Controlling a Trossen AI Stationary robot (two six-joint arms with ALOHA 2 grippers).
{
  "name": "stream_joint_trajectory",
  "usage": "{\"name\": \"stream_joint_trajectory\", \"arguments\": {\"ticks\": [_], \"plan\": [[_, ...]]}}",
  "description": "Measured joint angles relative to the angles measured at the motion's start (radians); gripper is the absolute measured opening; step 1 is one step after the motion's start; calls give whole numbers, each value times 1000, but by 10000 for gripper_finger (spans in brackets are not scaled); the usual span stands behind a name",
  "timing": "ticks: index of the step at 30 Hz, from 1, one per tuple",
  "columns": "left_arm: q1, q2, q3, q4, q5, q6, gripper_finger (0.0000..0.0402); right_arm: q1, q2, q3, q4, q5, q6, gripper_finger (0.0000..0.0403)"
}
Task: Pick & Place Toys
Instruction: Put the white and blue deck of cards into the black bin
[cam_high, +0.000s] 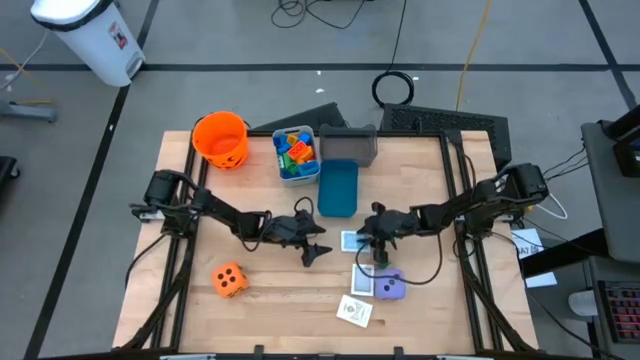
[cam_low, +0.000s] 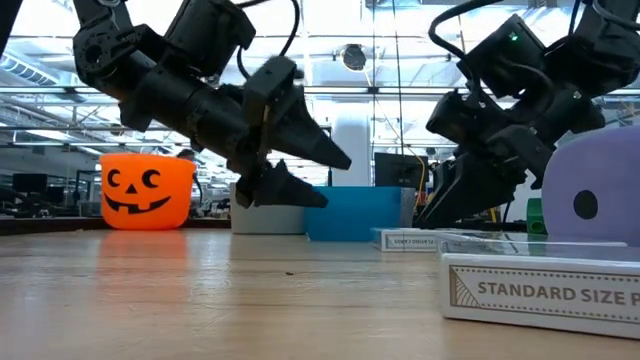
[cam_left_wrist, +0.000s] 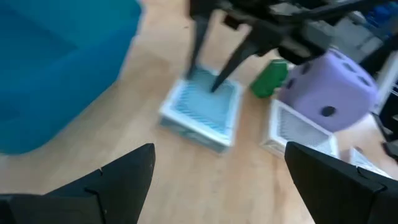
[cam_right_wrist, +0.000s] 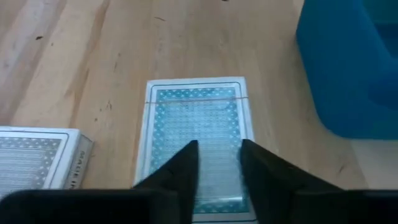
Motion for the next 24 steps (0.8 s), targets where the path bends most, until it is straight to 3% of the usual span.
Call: {"name": "stream_joint_trajectory", "arguments": {"ticks": [6,15,19,24], "plan": [[-8,0,18,2,-6,54,365,75,0,88,-90,23,-68,210],[-9,0,19,0,-6,54,365,118,0,319,-537,151,-102,361],[-10,0,19,-1,-6,53,365,60,25,318,-583,90,-46,394],[-11,0,19,-8,-6,53,365,33,86,321,-573,68,-51,395]]}}
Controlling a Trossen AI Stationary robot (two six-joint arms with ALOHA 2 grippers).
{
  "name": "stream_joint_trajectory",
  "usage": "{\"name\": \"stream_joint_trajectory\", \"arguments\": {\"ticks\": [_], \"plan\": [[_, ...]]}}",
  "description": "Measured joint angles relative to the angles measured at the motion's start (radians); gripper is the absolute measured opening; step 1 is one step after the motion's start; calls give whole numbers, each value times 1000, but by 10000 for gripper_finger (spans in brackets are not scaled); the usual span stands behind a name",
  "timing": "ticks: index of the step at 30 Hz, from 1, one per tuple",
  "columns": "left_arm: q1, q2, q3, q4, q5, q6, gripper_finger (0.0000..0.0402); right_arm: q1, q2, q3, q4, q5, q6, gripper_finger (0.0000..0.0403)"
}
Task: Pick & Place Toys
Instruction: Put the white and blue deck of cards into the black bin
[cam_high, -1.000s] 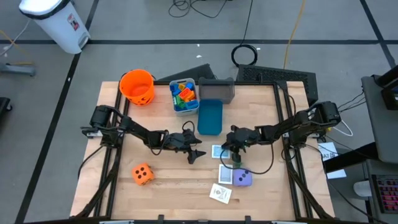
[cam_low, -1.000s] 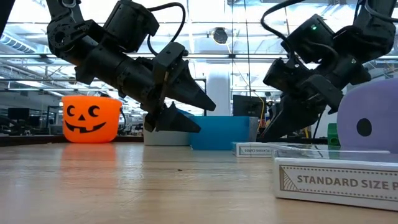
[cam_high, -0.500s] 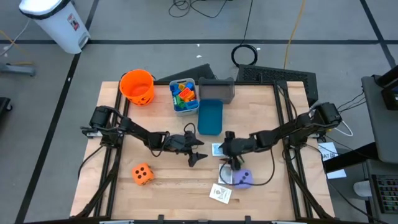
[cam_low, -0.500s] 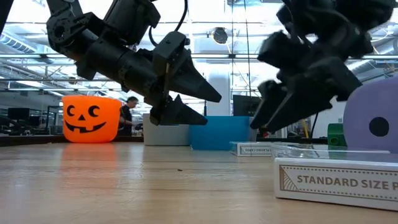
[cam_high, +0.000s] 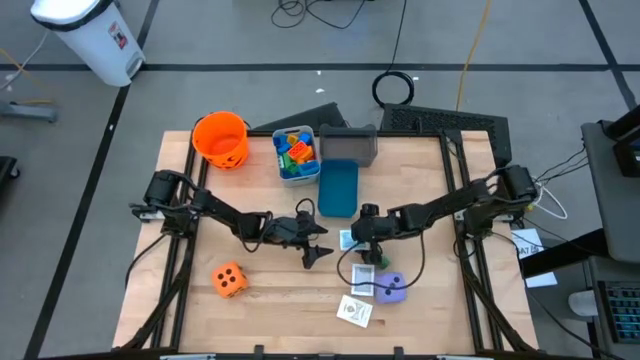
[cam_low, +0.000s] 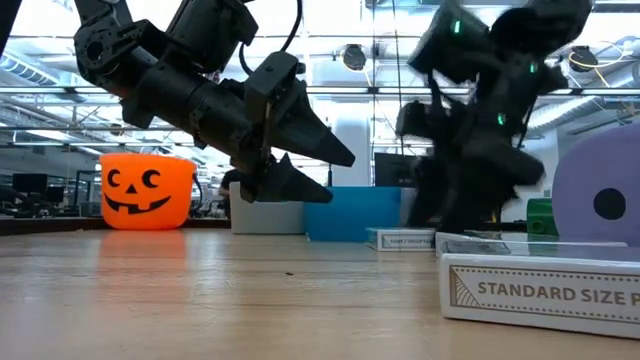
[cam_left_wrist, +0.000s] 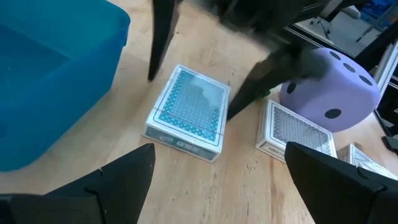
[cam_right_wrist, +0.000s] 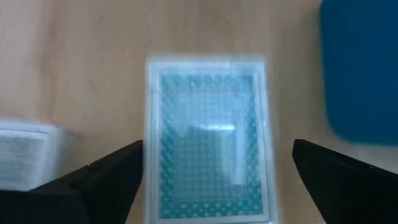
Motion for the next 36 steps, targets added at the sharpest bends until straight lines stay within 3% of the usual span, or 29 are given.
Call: {"name": "stream_joint_trajectory", "arguments": {"ticks": [9,12,16,21,36], "plan": [[0,0,0,-9,0,0,365,-1,47,1,0,-43,-24,391],[1,0,0,-15,0,0,365,-9,40,0,-20,-62,-27,366],[1,0,0,-15,0,0,365,-14,39,0,-19,-77,-36,299],[1,0,0,-15,-1,0,365,-26,35,-1,-21,-79,-44,298],[2,0,0,-16,-1,0,365,-48,-298,5,-122,-72,-46,300]]}}
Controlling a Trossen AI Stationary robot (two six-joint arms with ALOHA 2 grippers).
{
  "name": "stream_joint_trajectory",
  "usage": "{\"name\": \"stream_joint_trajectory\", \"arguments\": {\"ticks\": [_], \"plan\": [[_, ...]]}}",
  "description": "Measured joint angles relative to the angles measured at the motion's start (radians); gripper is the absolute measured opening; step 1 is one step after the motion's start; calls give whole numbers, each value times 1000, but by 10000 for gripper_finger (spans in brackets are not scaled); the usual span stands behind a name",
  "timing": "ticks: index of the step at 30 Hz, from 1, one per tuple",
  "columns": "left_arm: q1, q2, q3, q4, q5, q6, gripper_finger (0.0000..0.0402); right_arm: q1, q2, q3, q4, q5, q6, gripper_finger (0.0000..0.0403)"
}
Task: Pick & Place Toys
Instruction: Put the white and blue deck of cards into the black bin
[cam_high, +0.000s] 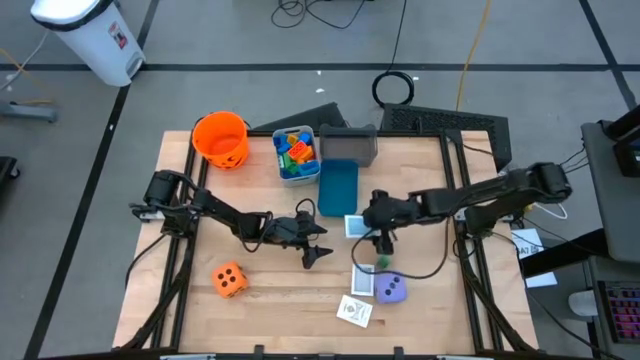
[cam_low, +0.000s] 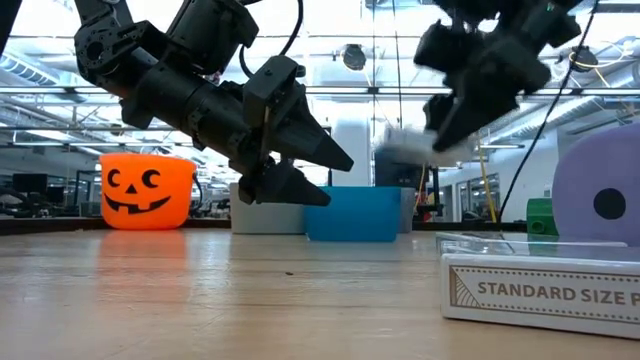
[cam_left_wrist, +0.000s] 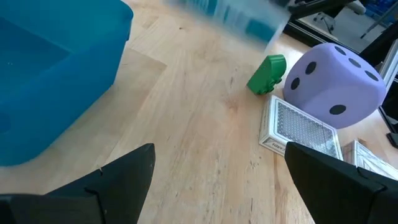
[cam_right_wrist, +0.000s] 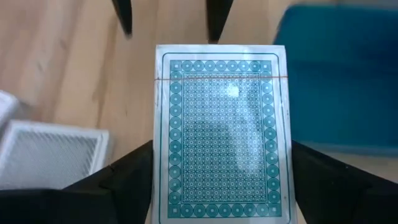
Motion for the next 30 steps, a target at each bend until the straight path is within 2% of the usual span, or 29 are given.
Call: {"name": "stream_joint_trajectory", "arguments": {"ticks": [8,17,19,22,24,26,30], "plan": [[0,0,0,1,0,0,365,-78,-97,2,58,0,-79,299],[24,-1,0,1,2,33,365,-299,-104,2,188,-17,-179,299],[46,-23,-1,-10,59,31,365,-345,-104,2,216,-57,-179,299],[95,-124,-1,-78,198,60,365,-388,-104,4,255,-114,-177,299],[135,-224,-1,-186,236,83,365,-400,-92,24,247,-137,-181,299],[167,-330,-1,-299,221,124,365,-402,-60,65,233,-138,-181,299],[194,-511,1,-448,64,212,365,-388,30,159,148,-172,-188,299]]}}
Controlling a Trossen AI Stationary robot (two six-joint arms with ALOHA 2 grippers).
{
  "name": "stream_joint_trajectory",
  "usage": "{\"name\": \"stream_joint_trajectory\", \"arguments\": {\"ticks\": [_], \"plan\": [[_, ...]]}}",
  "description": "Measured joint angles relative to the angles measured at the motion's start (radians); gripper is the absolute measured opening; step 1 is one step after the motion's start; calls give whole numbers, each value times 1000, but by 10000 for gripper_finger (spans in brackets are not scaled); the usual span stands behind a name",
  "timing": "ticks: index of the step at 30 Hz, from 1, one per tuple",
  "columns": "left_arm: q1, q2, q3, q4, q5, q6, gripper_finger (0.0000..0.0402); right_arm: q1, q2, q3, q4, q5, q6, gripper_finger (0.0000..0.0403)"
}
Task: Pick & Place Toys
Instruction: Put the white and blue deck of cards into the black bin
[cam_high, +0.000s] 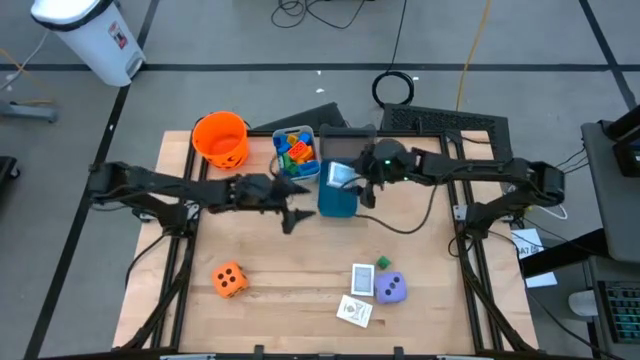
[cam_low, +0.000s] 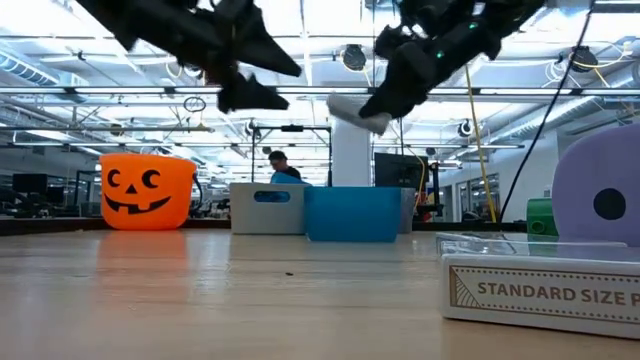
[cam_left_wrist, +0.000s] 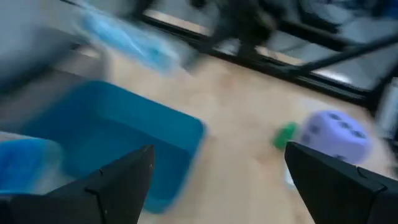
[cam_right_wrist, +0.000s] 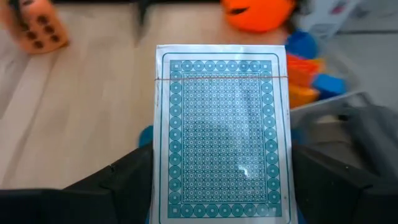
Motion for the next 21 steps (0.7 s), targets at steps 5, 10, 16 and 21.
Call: {"name": "stream_joint_trajectory", "arguments": {"ticks": [5,10,16,21], "plan": [[1,-106,-1,-125,-110,49,365,3,131,56,-91,-39,-41,303],[0,-118,-1,-214,-119,26,365,-21,203,75,-99,-21,-73,301],[0,-108,-2,-231,-120,24,365,-29,259,88,-94,-94,-70,304],[1,-108,-2,-232,-147,27,365,-29,312,88,-81,-94,-74,301]]}}
